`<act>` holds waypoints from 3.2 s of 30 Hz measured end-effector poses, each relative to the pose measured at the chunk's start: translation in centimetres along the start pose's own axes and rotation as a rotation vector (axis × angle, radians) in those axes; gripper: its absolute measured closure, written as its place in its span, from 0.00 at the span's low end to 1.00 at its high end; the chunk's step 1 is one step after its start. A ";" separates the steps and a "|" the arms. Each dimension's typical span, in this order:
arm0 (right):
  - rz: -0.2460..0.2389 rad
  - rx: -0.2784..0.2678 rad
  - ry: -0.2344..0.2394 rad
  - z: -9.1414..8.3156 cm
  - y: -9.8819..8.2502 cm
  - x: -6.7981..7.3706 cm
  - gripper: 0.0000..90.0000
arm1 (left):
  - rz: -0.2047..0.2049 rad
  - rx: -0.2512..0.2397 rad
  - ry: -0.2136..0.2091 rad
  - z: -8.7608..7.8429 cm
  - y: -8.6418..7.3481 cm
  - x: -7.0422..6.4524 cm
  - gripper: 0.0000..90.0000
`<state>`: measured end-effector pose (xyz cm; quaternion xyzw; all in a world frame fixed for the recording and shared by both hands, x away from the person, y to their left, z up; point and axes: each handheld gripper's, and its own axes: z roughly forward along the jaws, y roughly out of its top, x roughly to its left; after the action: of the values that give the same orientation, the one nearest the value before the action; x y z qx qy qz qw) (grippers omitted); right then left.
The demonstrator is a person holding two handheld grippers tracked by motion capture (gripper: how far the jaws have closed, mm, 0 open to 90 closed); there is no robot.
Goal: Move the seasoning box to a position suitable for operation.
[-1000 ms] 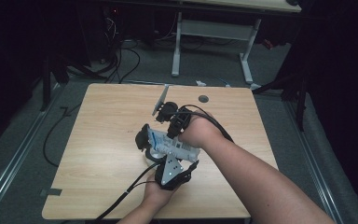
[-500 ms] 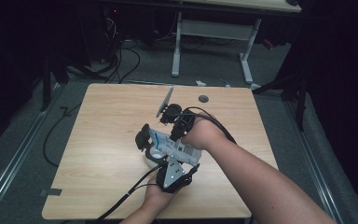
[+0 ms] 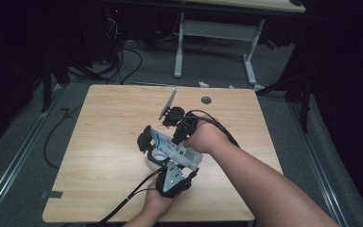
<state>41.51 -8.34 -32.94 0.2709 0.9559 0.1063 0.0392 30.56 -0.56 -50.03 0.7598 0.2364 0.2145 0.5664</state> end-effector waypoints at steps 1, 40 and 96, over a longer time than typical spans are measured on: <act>-0.002 -0.003 0.001 0.0 0.0 0.0 1.00 | -0.001 0.002 0.001 0.0 -0.1 0.0 0.68; 0.038 -0.019 0.026 0.6 -2.4 -0.1 1.00 | -0.059 0.150 -0.019 0.3 -1.3 -0.1 0.65; 0.197 -0.068 -0.049 2.4 -10.1 -4.6 1.00 | -0.179 0.144 0.119 -10.4 -5.8 10.2 0.49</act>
<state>40.56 -18.74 -37.45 0.3646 0.9193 0.1354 0.0609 31.81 14.86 -52.30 0.7603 0.3511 0.1903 0.5123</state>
